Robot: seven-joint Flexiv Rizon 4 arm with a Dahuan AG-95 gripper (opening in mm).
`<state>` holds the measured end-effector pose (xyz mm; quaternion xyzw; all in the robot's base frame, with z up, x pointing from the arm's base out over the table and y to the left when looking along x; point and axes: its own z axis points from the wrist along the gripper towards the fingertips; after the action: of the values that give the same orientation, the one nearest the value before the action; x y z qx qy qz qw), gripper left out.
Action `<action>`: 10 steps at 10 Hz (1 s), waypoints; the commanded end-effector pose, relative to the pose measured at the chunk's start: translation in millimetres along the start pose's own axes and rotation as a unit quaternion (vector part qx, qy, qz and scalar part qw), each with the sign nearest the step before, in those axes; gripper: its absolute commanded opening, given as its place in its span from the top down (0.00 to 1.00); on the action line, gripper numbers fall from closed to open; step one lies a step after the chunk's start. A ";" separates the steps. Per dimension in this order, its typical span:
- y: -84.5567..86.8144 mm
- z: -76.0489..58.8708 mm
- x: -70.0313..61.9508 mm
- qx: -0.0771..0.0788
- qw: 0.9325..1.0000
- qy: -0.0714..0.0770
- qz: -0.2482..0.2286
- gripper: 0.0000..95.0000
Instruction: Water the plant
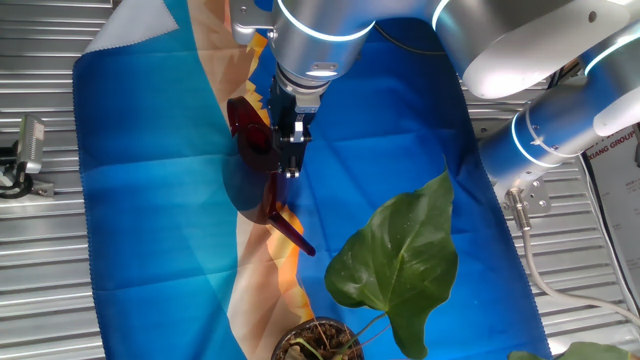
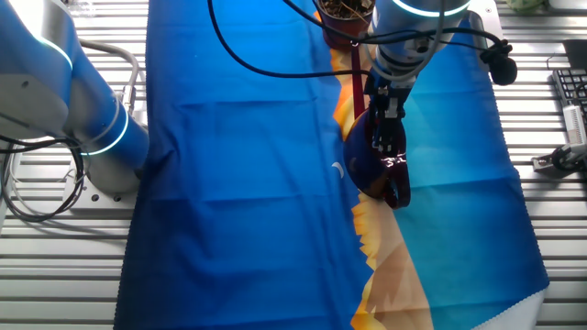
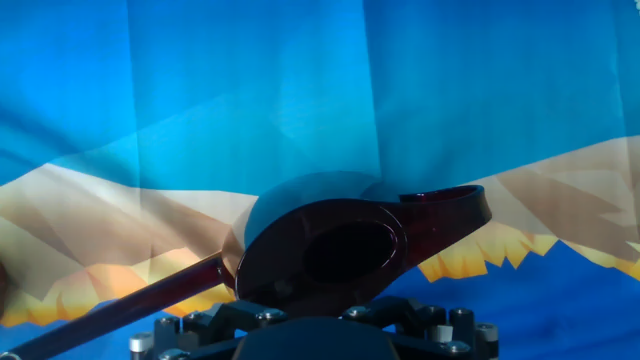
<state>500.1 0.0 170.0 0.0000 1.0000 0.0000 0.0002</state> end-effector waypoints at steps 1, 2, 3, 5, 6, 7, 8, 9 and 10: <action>0.0 0.0 0.1 0.031 0.995 -0.044 -0.085 1.00; -0.1 -0.4 0.2 0.020 0.995 -0.045 -0.081 1.00; -0.5 -0.9 0.5 0.016 0.996 -0.045 -0.080 1.00; -1.8 -2.0 1.1 0.017 0.996 -0.043 -0.081 1.00; -2.0 -2.0 1.2 0.018 0.996 -0.043 -0.081 1.00; -2.0 -2.1 1.2 0.018 0.996 -0.043 -0.080 1.00; -2.4 -2.3 1.3 0.017 0.996 -0.043 -0.080 1.00; -2.7 -2.4 1.4 0.017 0.996 -0.043 -0.080 1.00; -2.8 -2.6 1.5 0.017 0.996 -0.043 -0.080 1.00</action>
<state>498.1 -3.2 172.2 -0.0802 0.9957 -0.0169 0.0439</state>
